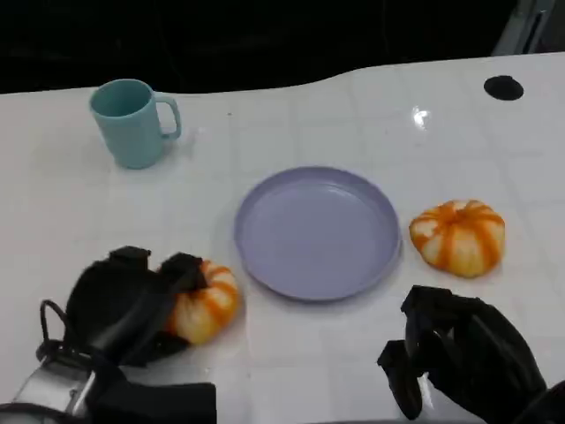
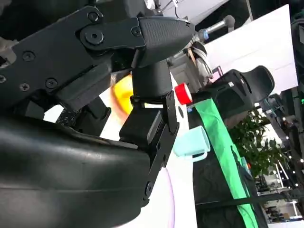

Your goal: Grasp the bread from the table and place it into the plate.

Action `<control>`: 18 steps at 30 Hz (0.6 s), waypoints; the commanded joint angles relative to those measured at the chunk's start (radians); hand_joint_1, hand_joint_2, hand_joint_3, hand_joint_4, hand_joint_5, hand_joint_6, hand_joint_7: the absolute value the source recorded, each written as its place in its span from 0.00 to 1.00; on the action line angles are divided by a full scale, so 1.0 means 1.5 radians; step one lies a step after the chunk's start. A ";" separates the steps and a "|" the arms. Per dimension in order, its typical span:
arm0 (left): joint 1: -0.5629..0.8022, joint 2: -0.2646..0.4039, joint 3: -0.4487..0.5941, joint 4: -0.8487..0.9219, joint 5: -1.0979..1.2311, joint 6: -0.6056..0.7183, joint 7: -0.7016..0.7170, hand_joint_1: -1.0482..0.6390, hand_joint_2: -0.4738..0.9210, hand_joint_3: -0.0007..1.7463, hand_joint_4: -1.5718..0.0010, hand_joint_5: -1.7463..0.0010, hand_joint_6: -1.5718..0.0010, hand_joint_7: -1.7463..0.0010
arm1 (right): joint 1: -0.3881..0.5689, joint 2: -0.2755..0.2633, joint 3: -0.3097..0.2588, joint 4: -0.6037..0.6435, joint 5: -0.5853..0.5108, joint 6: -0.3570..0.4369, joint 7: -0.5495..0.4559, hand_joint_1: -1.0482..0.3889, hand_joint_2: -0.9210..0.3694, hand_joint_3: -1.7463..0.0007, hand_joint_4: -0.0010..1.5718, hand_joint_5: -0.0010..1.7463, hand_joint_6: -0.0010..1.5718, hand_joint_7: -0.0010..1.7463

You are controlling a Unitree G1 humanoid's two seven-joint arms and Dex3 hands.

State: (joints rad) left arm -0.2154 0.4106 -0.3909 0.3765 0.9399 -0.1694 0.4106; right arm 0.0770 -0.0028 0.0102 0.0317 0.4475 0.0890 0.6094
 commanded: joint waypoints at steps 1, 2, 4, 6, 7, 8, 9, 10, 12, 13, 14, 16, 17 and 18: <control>0.025 0.020 0.031 -0.117 0.006 0.070 -0.051 0.46 0.73 0.55 0.45 0.00 0.51 0.16 | 0.000 -0.006 -0.006 -0.002 0.004 -0.007 0.002 0.07 0.17 0.73 0.79 0.90 0.69 0.83; 0.031 0.020 0.035 -0.142 0.010 0.085 -0.059 0.46 0.72 0.57 0.45 0.00 0.51 0.16 | 0.000 -0.006 -0.006 0.000 0.004 -0.008 0.003 0.07 0.17 0.73 0.79 0.90 0.69 0.83; 0.042 0.021 0.042 -0.183 0.020 0.107 -0.068 0.46 0.69 0.59 0.43 0.00 0.48 0.20 | 0.000 -0.007 -0.006 -0.002 0.005 -0.005 0.002 0.07 0.17 0.74 0.78 0.91 0.69 0.83; 0.050 0.020 0.046 -0.211 0.023 0.118 -0.074 0.46 0.68 0.61 0.43 0.00 0.47 0.21 | 0.001 -0.007 -0.005 -0.005 0.006 -0.001 0.000 0.07 0.17 0.74 0.78 0.91 0.69 0.84; 0.052 0.020 0.047 -0.219 0.023 0.121 -0.076 0.47 0.68 0.61 0.43 0.00 0.47 0.21 | 0.001 -0.007 -0.005 -0.006 0.006 0.000 0.000 0.07 0.17 0.74 0.78 0.91 0.68 0.84; 0.054 0.020 0.048 -0.224 0.022 0.122 -0.078 0.47 0.68 0.61 0.43 0.00 0.47 0.21 | 0.001 -0.007 -0.005 -0.006 0.006 0.000 0.000 0.08 0.17 0.73 0.78 0.91 0.68 0.84; 0.050 0.021 0.050 -0.227 0.020 0.111 -0.065 0.47 0.67 0.61 0.43 0.00 0.47 0.21 | 0.001 -0.007 -0.005 -0.005 0.005 0.000 -0.001 0.08 0.17 0.73 0.78 0.91 0.68 0.84; 0.045 0.020 0.051 -0.230 0.017 0.104 -0.059 0.47 0.66 0.61 0.43 0.00 0.46 0.20 | 0.000 -0.007 -0.005 -0.004 0.004 -0.001 -0.001 0.07 0.17 0.73 0.78 0.91 0.68 0.84; 0.028 0.017 0.053 -0.229 0.011 0.086 -0.052 0.47 0.65 0.61 0.43 0.00 0.46 0.23 | 0.000 -0.006 -0.006 0.001 0.007 -0.005 0.005 0.08 0.17 0.73 0.78 0.90 0.68 0.83; 0.017 0.015 0.054 -0.221 0.005 0.073 -0.047 0.47 0.65 0.61 0.43 0.00 0.46 0.24 | 0.000 -0.006 -0.007 0.002 0.008 -0.005 0.006 0.08 0.17 0.73 0.78 0.90 0.68 0.83; 0.006 0.012 0.055 -0.211 -0.004 0.057 -0.041 0.47 0.64 0.61 0.42 0.00 0.47 0.21 | -0.001 -0.007 -0.007 0.002 0.009 -0.005 0.008 0.08 0.17 0.73 0.78 0.90 0.68 0.83; -0.021 0.007 0.054 -0.182 -0.018 0.022 -0.021 0.48 0.62 0.60 0.41 0.00 0.51 0.12 | 0.000 -0.008 -0.008 0.001 0.007 -0.004 0.007 0.08 0.17 0.73 0.78 0.90 0.68 0.82; -0.029 0.005 0.054 -0.172 -0.021 0.012 -0.016 0.48 0.62 0.60 0.41 0.00 0.54 0.07 | 0.001 -0.008 -0.008 0.001 0.007 -0.004 0.006 0.08 0.17 0.73 0.78 0.90 0.69 0.82; -0.043 0.001 0.052 -0.156 -0.025 0.000 -0.010 0.48 0.61 0.61 0.41 0.00 0.56 0.04 | 0.001 -0.008 -0.008 0.001 0.007 -0.003 0.006 0.08 0.17 0.73 0.78 0.90 0.69 0.82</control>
State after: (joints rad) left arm -0.2337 0.4160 -0.3195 0.0983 0.9206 -0.1351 0.3600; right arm 0.0758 -0.0030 0.0089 0.0325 0.4483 0.0882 0.6166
